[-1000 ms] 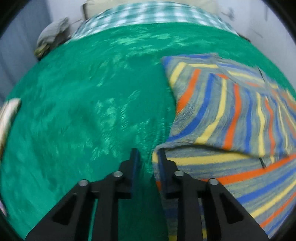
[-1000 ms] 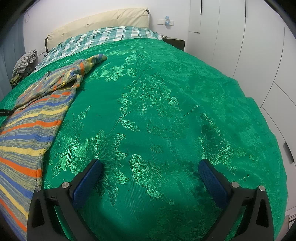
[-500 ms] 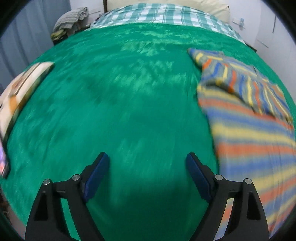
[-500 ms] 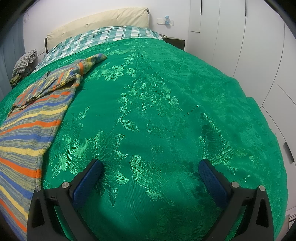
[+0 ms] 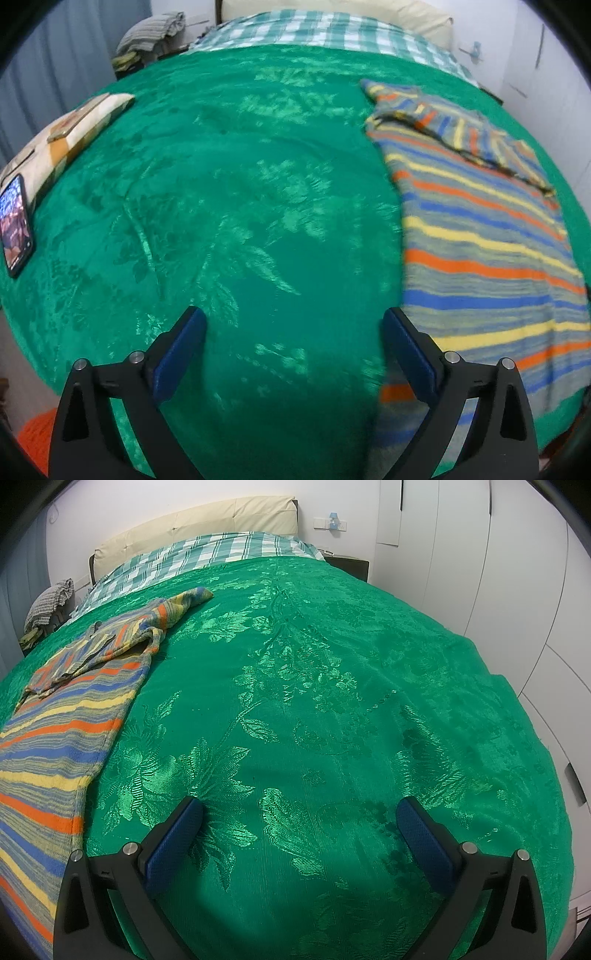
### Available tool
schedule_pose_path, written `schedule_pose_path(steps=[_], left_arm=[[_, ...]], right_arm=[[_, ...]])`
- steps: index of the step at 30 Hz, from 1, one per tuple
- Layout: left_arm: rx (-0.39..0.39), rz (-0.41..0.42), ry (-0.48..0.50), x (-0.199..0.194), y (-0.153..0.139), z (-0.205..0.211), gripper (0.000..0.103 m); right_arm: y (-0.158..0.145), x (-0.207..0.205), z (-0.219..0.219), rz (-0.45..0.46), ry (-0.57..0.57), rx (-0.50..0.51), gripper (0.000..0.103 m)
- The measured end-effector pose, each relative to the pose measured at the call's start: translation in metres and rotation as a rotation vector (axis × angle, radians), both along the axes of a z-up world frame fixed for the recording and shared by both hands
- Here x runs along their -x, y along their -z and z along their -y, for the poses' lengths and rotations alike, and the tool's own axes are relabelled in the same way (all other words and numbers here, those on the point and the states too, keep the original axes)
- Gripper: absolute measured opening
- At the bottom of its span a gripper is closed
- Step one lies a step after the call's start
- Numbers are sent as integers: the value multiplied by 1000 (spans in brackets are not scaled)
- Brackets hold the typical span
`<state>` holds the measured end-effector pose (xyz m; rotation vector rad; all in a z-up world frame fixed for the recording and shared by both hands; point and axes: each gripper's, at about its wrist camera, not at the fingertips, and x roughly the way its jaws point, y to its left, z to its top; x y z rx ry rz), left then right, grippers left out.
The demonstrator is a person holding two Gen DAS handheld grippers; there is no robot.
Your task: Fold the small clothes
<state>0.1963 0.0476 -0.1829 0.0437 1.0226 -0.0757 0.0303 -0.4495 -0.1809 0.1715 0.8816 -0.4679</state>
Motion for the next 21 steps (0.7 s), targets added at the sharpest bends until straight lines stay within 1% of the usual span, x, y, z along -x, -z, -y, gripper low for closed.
schedule_pose_path(steps=[2, 6, 21], left_arm=[[-1, 3, -22, -3, 6, -7, 98], [35, 5, -46, 0, 6, -16, 98], [6, -13, -31, 4, 12, -13, 101]], right_arm=[[0, 0, 0, 2, 1, -3, 103], [-1, 1, 0, 3, 1, -3, 103], [0, 1, 0, 3, 2, -4, 103]])
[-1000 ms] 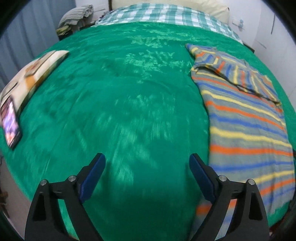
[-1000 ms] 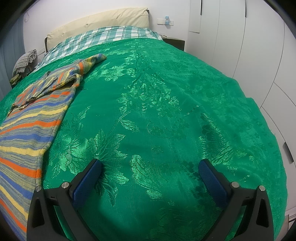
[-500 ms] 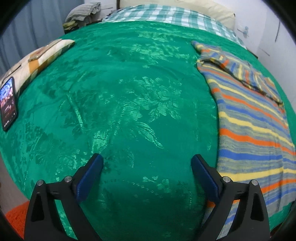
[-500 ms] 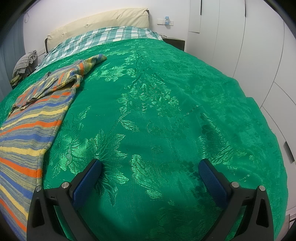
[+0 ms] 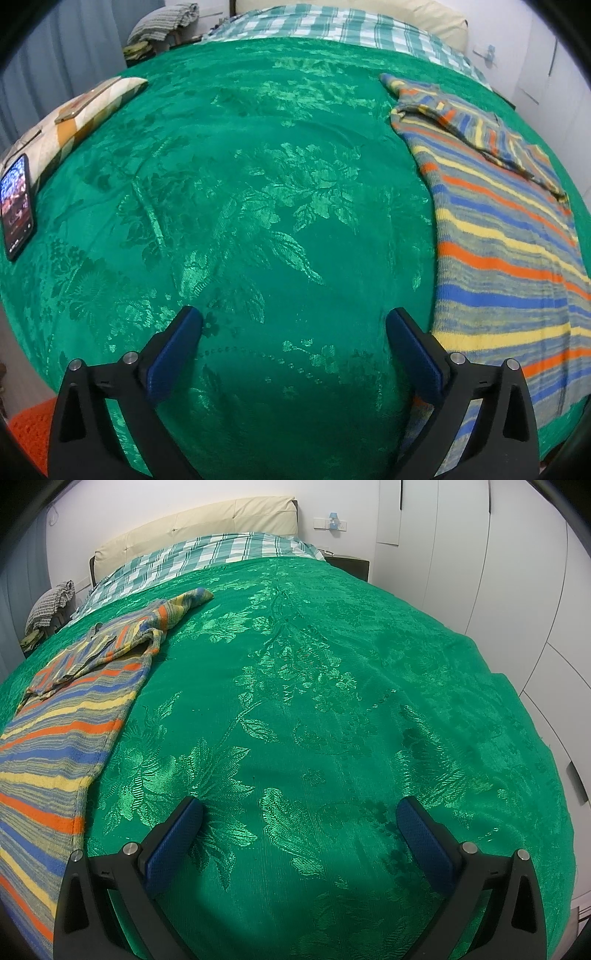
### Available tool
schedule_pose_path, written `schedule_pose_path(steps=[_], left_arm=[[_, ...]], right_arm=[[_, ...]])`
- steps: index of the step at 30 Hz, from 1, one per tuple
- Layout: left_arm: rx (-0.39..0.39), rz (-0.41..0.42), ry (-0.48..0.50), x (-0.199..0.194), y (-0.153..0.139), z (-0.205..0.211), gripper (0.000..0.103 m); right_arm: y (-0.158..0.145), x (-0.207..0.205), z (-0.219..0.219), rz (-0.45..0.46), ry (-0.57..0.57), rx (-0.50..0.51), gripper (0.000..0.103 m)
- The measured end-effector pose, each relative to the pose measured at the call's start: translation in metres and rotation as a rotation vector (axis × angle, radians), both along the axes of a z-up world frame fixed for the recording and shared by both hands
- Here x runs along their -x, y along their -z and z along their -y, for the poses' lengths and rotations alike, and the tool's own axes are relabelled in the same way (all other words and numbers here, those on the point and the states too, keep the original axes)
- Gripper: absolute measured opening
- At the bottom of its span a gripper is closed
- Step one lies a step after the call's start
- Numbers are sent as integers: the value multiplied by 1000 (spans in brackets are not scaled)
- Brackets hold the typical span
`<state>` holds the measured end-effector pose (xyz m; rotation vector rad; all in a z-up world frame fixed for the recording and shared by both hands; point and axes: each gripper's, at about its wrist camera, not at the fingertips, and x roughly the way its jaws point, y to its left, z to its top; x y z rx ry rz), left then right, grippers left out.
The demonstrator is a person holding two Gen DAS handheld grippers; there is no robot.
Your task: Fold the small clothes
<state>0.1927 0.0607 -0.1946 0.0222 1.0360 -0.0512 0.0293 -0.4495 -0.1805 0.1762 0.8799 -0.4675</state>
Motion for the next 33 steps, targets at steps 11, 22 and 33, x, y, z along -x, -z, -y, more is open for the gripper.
schedule_pose_path(steps=[11, 22, 33], left_arm=[[-11, 11, 0, 5, 3, 1, 102], [-15, 10, 1, 6, 3, 2, 103], [-24, 15, 6, 6, 5, 3, 103]], right_arm=[[0, 0, 0, 0, 0, 0, 103], [0, 1, 0, -2, 1, 3, 103], [-1, 2, 0, -2, 2, 4, 103]])
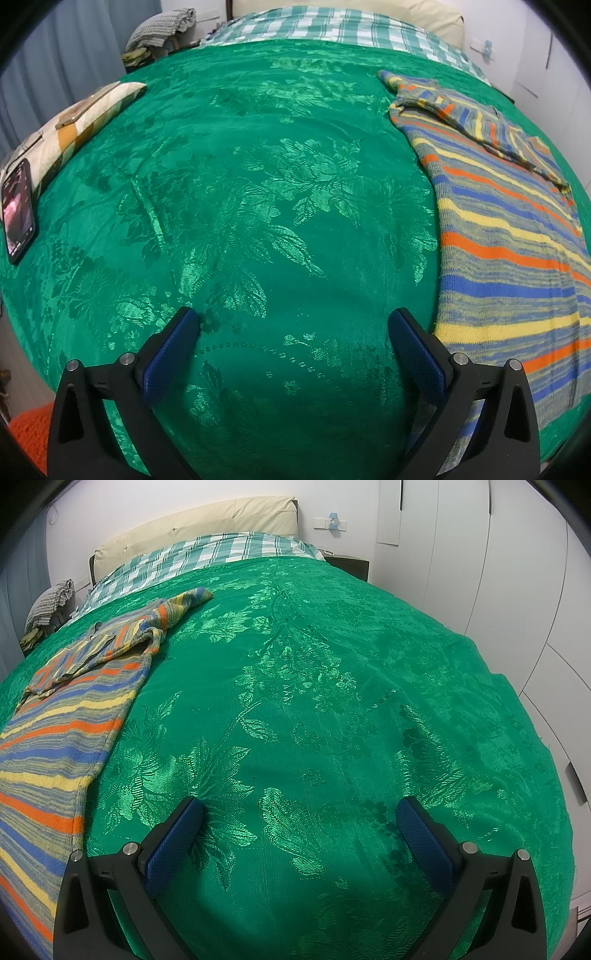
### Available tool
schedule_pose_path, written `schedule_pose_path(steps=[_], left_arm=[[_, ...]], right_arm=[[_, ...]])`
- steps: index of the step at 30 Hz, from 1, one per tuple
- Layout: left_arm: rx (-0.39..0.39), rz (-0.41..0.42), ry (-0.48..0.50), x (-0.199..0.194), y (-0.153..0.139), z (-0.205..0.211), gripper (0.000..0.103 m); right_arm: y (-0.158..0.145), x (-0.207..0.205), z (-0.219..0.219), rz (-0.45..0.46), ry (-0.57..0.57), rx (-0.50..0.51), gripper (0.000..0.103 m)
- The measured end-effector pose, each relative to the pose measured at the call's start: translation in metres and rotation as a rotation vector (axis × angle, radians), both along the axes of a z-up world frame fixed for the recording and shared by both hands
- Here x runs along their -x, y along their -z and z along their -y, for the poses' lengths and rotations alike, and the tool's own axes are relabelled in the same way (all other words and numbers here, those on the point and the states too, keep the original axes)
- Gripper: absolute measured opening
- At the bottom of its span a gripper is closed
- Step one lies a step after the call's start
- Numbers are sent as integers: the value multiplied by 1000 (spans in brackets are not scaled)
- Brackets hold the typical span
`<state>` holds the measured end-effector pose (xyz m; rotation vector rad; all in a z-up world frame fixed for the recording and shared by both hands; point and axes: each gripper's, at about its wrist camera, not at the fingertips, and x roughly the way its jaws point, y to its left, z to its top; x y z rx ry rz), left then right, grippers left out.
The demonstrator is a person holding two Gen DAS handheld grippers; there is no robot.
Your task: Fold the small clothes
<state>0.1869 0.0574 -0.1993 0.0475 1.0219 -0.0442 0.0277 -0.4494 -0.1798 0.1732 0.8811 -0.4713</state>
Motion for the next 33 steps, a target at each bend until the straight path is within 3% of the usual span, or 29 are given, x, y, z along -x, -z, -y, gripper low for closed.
schedule_pose_path(steps=[4, 7, 9, 13, 15, 17, 18, 19, 20, 21, 22, 23, 24, 27, 33], left_arm=[[19, -34, -6, -1, -6, -3, 102], [122, -35, 9, 11, -23, -15, 101], [175, -46, 43, 20, -29, -18, 102], [254, -137, 136, 33, -21, 0, 99], [248, -171, 181, 38, -15, 15, 92], [181, -186, 224, 41, -13, 32, 77], [151, -188, 234, 43, -13, 38, 75], [138, -194, 238, 45, -13, 41, 63], [137, -203, 236, 46, -13, 42, 44], [140, -215, 235, 47, -13, 43, 30], [154, -241, 243, 48, -12, 44, 5], [165, -261, 248, 49, -12, 44, 4], [165, -261, 248, 49, -13, 44, 4], [224, -281, 237, 44, -20, 37, 3], [421, -259, 190, -9, -59, 23, 3]], right_arm=[[0, 0, 0, -1, 0, -1, 103], [-6, -3, 2, -40, -6, -24, 103], [-18, -3, 4, -79, -20, -92, 102], [-58, 26, -22, -30, -106, -273, 102], [-69, 40, -46, -51, -197, -382, 102], [-69, 49, -67, -76, -267, -479, 99], [-66, 51, -75, -98, -280, -485, 97], [-61, 53, -80, -124, -277, -477, 96], [-51, 52, -84, -169, -263, -472, 90], [-42, 51, -86, -203, -257, -494, 75], [-34, 50, -87, -228, -258, -528, 61], [-26, 49, -89, -259, -266, -564, 22], [-22, 49, -92, -286, -279, -577, 5], [-31, 46, -92, -294, -297, -589, 5], [-68, 17, -65, -156, -273, -734, 5]])
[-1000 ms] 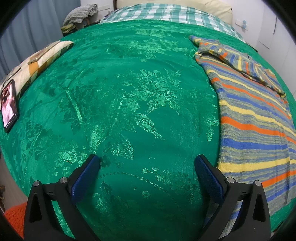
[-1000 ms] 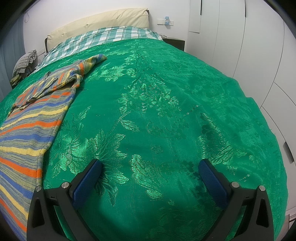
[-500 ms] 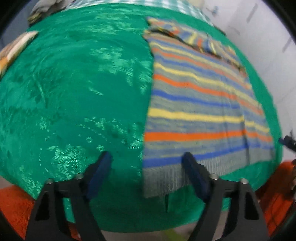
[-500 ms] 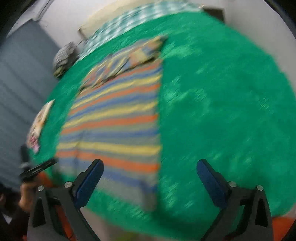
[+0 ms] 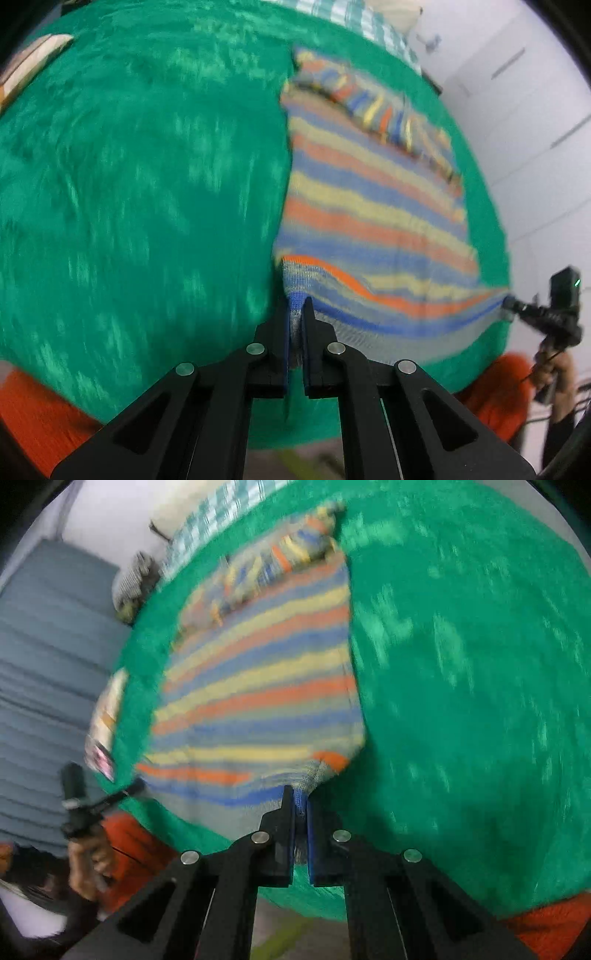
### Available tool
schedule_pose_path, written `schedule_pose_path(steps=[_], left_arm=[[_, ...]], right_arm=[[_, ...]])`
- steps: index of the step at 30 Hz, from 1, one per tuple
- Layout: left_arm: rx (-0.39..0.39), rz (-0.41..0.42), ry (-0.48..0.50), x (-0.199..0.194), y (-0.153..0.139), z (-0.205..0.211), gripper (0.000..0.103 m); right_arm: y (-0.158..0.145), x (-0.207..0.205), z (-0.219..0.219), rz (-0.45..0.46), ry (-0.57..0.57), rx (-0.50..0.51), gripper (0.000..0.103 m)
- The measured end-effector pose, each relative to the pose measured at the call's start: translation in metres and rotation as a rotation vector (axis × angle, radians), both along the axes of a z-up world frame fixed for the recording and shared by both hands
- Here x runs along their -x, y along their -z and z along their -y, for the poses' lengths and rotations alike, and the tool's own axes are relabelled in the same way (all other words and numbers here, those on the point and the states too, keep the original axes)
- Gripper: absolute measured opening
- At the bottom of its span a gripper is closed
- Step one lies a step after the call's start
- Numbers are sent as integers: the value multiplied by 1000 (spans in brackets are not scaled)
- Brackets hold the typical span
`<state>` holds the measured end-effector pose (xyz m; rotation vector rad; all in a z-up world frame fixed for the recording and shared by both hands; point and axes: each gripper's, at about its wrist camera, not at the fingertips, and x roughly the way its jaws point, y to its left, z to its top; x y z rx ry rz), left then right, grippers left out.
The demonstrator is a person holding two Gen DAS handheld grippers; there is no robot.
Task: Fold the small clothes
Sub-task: 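Grasp the ribbed sweater hem with both tools, then lift the hem with both tools and fold it onto the collar, then open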
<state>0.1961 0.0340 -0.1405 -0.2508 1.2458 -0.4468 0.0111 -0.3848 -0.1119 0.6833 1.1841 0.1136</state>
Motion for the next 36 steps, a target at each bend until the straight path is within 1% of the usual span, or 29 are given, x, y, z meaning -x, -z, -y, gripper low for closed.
schedule_pose_path(steps=[2, 4, 5, 7, 8, 9, 10, 13, 14, 16, 18, 19, 21, 22, 23, 24, 25, 26, 27, 28, 31, 32, 33, 34, 35, 36], left_arm=[[39, 12, -17, -32, -13, 5, 3], [72, 35, -37, -72, -26, 13, 3], [78, 34, -26, -90, -29, 19, 3], [69, 65, -39, -135, -35, 32, 3], [65, 74, -46, -158, -35, 39, 3], [69, 71, -51, -181, -34, 46, 3], [68, 61, -55, -203, -31, 55, 3], [48, 26, -72, -268, -15, 83, 3], [40, 16, -74, -281, -10, 86, 3], [26, -10, -68, -311, 3, 100, 3], [1, -7, -68, -339, 12, 113, 3], [6, -2, -75, -348, 15, 116, 5], [21, -8, -119, -370, 22, 119, 15], [38, -11, -181, -381, 27, 114, 37], [54, -8, -228, -385, 28, 108, 61], [65, 3, -263, -387, 28, 103, 65], [86, 29, -293, -384, 25, 94, 70], [99, 39, -298, -380, 24, 89, 72], [111, 46, -285, -374, 22, 83, 72], [108, 51, -271, -369, 21, 80, 72], [48, 84, -189, -331, 12, 74, 73], [35, 98, -159, -319, 9, 75, 77], [15, 125, -111, -295, 4, 78, 80], [-3, 147, -83, -281, 2, 83, 89], [-49, 183, -40, -259, 2, 90, 93], [-108, 202, -2, -245, 6, 97, 93]], right_arm=[[-15, -22, 12, 46, 29, -58, 5], [-25, -43, 24, 80, 54, -93, 5], [-30, -59, 29, 97, 67, -106, 5], [-37, -92, 45, 133, 97, -113, 5], [-40, -117, 55, 154, 117, -116, 5], [-40, -130, 61, 163, 131, -119, 5], [-38, -156, 74, 175, 159, -131, 5], [-24, -213, 104, 169, 208, -171, 5], [-21, -226, 111, 162, 214, -179, 5], [-6, -265, 125, 130, 226, -183, 5], [6, -293, 138, 115, 242, -206, 5], [10, -302, 142, 118, 253, -219, 5], [23, -323, 156, 172, 290, -310, 5], [33, -333, 167, 206, 344, -349, 9], [38, -332, 174, 224, 411, -339, 17], [41, -328, 180, 252, 477, -331, 26], [42, -324, 182, 267, 506, -327, 27], [40, -318, 184, 279, 521, -303, 27], [35, -314, 182, 289, 512, -272, 27], [29, -310, 178, 301, 488, -234, 27], [1, -297, 157, 305, 347, -55, 27], [-11, -289, 141, 308, 275, 8, 27], [-18, -282, 130, 313, 225, 44, 27], [-26, -276, 115, 322, 170, 81, 27], [-33, -268, 89, 346, 75, 125, 26], [-36, -261, 75, 359, 18, 147, 34]])
